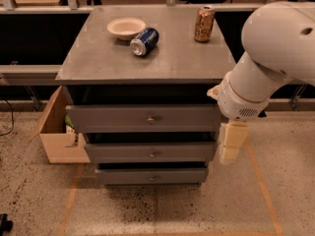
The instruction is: Open top drawer
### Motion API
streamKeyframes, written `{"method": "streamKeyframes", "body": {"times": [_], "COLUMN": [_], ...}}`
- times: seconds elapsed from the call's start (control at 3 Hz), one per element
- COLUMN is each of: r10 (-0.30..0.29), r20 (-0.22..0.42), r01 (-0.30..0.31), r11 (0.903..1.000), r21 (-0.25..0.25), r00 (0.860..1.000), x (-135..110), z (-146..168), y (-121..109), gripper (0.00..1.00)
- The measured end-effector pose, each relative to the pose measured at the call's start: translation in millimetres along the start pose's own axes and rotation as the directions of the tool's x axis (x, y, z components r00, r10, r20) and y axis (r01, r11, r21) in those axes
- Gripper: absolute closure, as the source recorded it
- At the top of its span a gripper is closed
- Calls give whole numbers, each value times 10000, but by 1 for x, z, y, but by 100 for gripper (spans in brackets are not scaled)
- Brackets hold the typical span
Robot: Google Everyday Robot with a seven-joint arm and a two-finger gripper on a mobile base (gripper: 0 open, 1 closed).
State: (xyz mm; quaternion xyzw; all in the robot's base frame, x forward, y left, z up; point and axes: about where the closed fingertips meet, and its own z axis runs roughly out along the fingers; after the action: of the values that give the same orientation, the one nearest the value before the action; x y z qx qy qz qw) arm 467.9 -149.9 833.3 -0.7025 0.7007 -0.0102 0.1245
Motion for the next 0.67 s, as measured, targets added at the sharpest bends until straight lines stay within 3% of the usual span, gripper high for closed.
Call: {"method": "streamKeyframes", "body": {"times": [0.33,0.67], "r10": [-347,-346], "r20": [347,357], "r01": [371,372], "r11": [9968,9966], "r21": [-705,-740], "r00": [9988,9988], "x": [-8,-8], "z": [28,30], "y": [4,4], "gripper": [0,0]}}
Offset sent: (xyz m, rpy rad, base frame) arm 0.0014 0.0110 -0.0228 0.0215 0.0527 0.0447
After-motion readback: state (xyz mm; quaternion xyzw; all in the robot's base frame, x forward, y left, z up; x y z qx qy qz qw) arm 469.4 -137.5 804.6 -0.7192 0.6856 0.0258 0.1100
